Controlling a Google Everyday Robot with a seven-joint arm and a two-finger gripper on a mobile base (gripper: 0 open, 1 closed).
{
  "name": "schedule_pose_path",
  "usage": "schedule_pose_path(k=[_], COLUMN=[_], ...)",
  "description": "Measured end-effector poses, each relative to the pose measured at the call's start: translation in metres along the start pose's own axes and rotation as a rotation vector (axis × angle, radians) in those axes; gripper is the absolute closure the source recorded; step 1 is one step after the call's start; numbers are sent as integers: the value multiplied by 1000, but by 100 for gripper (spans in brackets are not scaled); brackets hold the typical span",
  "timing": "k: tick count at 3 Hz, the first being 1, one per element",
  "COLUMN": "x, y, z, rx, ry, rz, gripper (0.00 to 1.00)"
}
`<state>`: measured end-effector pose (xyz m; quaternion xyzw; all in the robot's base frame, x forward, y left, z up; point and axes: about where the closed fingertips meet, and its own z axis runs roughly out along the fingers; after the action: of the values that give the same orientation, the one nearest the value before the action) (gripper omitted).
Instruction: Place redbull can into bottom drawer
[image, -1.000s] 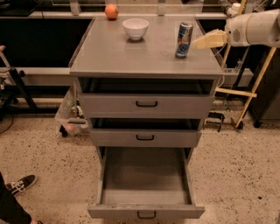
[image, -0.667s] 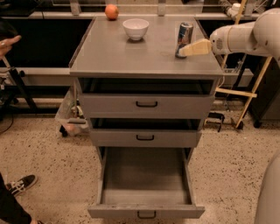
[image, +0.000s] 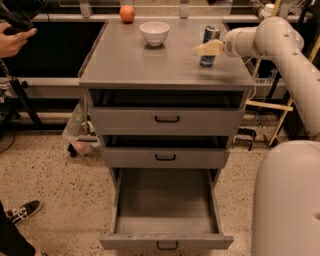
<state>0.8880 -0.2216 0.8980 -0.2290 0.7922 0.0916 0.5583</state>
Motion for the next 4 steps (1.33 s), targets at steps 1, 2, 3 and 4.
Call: schedule_pose_path(k=[1,2,3,4], x=[-17,-20,-20,-20], y=[-13,-14,-14,-14], z=[25,25,25,25], rx=[68,74,74,74], ry=[-47,-54,-54,-54], rz=[18,22,22,22], gripper=[0,0,19,42])
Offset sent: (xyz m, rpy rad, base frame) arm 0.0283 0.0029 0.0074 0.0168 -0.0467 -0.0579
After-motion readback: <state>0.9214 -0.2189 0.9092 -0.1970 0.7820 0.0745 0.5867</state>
